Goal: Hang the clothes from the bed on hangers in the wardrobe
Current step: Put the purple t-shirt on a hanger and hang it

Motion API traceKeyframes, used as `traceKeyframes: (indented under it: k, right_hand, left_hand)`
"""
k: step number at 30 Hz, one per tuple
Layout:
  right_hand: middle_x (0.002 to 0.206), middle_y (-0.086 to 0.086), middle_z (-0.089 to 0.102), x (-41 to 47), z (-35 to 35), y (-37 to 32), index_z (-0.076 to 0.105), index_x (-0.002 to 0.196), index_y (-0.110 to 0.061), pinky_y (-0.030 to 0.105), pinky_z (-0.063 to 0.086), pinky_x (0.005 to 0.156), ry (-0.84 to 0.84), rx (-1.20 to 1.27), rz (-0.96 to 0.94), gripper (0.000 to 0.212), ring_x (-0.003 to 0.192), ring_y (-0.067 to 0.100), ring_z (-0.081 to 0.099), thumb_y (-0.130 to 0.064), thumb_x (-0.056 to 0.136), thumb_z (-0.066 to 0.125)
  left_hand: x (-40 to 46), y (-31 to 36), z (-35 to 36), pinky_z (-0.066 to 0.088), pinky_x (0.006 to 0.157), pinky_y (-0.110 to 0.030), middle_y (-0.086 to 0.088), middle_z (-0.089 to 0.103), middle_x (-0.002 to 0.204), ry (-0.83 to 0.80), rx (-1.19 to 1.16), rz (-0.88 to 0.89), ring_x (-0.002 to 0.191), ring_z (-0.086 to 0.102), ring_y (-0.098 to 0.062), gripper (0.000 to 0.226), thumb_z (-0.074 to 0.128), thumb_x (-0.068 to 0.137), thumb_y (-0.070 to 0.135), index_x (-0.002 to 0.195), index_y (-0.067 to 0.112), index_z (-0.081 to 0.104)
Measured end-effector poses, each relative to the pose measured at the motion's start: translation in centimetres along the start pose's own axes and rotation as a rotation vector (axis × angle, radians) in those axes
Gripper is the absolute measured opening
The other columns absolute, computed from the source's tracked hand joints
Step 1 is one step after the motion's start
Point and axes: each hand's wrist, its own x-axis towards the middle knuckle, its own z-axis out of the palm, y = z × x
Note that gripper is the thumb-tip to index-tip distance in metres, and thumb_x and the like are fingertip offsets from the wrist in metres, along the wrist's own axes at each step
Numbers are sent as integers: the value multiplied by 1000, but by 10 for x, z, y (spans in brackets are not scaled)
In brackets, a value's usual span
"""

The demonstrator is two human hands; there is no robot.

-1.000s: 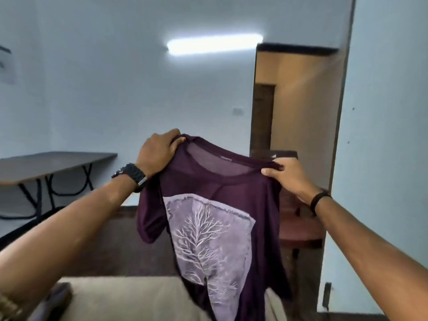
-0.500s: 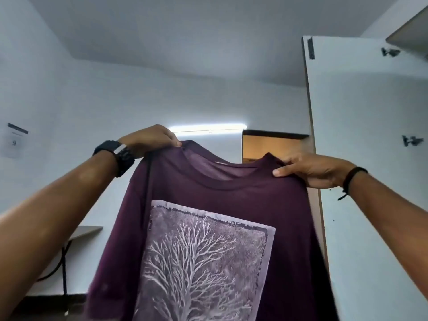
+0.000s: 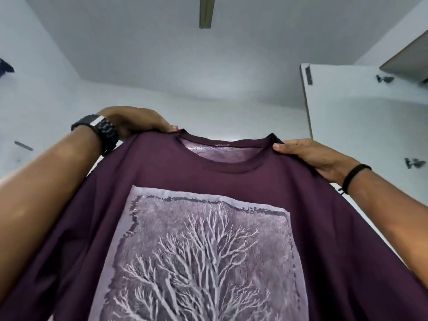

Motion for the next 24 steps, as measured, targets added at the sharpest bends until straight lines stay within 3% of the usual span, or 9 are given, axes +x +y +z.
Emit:
traceKeyframes:
  k: [5, 8, 12, 14, 16, 17, 19, 21, 24]
  right_hand:
    - [99, 16, 72, -30, 54, 116, 68, 104, 3, 27, 58, 68, -200, 50, 374, 34, 77, 20, 70, -22, 80, 68]
    - [81, 13, 71, -70, 104, 204, 70, 77, -4, 25, 54, 61, -330, -4, 627, 15, 70, 18, 68, -10, 89, 63]
    - [57, 6, 40, -140, 175, 316, 48, 58, -13, 23, 29, 46, -426, -381, 839, 35, 52, 14, 36, -8, 83, 72]
    - [55, 4, 43, -166, 203, 357, 51, 58, -14, 21, 31, 44, -388, -508, 898, 33, 50, 14, 37, -8, 81, 74]
    - [59, 5, 51, -189, 226, 388, 59, 75, -13, 21, 41, 38, -279, -474, 994, 16, 47, 13, 44, -8, 84, 72]
    - [60, 6, 54, -199, 239, 401, 61, 88, -10, 22, 45, 35, -236, -413, 1046, 7, 46, 14, 48, -8, 87, 68]
    - [63, 11, 57, -210, 259, 424, 57, 114, -5, 24, 50, 36, -169, -291, 1117, 20, 50, 18, 55, -8, 95, 58]
    - [69, 14, 61, -213, 271, 441, 56, 118, 1, 29, 56, 47, -94, -246, 1082, 24, 58, 23, 61, -9, 96, 53]
    - [104, 26, 65, -212, 281, 464, 64, 101, 3, 46, 55, 86, -16, -358, 995, 19, 94, 39, 65, -12, 94, 53]
  left_hand:
    - [12, -110, 82, 50, 49, -21, -6, 69, 68, -318, 86, -187, 55, 65, -12, 30, 53, 96, 17, 72, 6, 69]
    - [2, -203, 158, 52, 52, -23, -5, 67, 65, -521, 87, -355, 55, 63, -12, 25, 61, 89, 17, 66, 9, 69]
    - [-45, -324, 270, 52, 69, -28, -5, 66, 76, -612, 173, -556, 72, 61, -20, 8, 65, 88, 10, 80, 8, 65]
    - [-69, -363, 313, 49, 64, -22, -5, 63, 81, -598, 234, -622, 69, 59, -19, 6, 64, 91, 13, 87, 9, 65]
    - [-90, -391, 349, 44, 53, -12, -10, 66, 92, -540, 279, -661, 72, 62, -22, 19, 64, 92, 19, 99, 2, 68]
    - [-100, -406, 365, 46, 60, -12, -14, 67, 102, -486, 304, -679, 87, 65, -27, 28, 65, 91, 22, 105, -2, 67]
    - [-111, -431, 389, 49, 87, -27, -17, 66, 113, -301, 291, -742, 109, 60, -32, 32, 70, 87, 22, 107, -3, 68]
    - [-115, -450, 403, 49, 92, -34, -16, 68, 109, -129, 199, -774, 107, 62, -30, 25, 72, 84, 19, 103, 3, 71]
    - [-112, -470, 424, 58, 67, -31, -10, 70, 77, 60, 56, -819, 66, 67, -20, 7, 68, 85, 15, 90, 11, 70]
